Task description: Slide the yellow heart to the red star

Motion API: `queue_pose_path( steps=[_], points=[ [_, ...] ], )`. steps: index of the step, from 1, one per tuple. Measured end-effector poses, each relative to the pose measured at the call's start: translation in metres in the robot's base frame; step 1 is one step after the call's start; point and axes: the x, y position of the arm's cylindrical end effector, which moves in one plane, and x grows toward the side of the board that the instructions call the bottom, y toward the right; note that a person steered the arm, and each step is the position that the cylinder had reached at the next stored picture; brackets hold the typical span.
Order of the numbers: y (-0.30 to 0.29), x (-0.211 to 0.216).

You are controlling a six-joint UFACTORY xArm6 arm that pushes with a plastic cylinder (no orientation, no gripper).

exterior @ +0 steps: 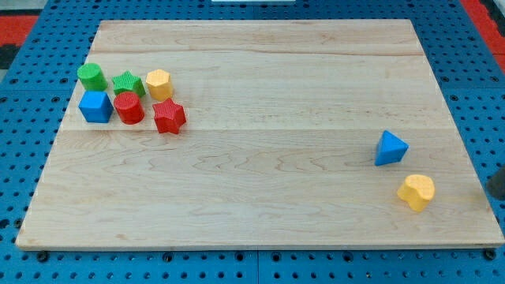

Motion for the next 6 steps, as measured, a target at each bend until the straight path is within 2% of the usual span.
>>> queue_pose_path(
  steps=[1,2,3,4,5,6],
  points=[
    [-0.115,0.007],
    [-0.203,-0.018],
    [-0.299,-0.023],
    [-0.272,-0.002],
    [-0.332,-0.009],
    [-0.342,-0.005]
  ],
)
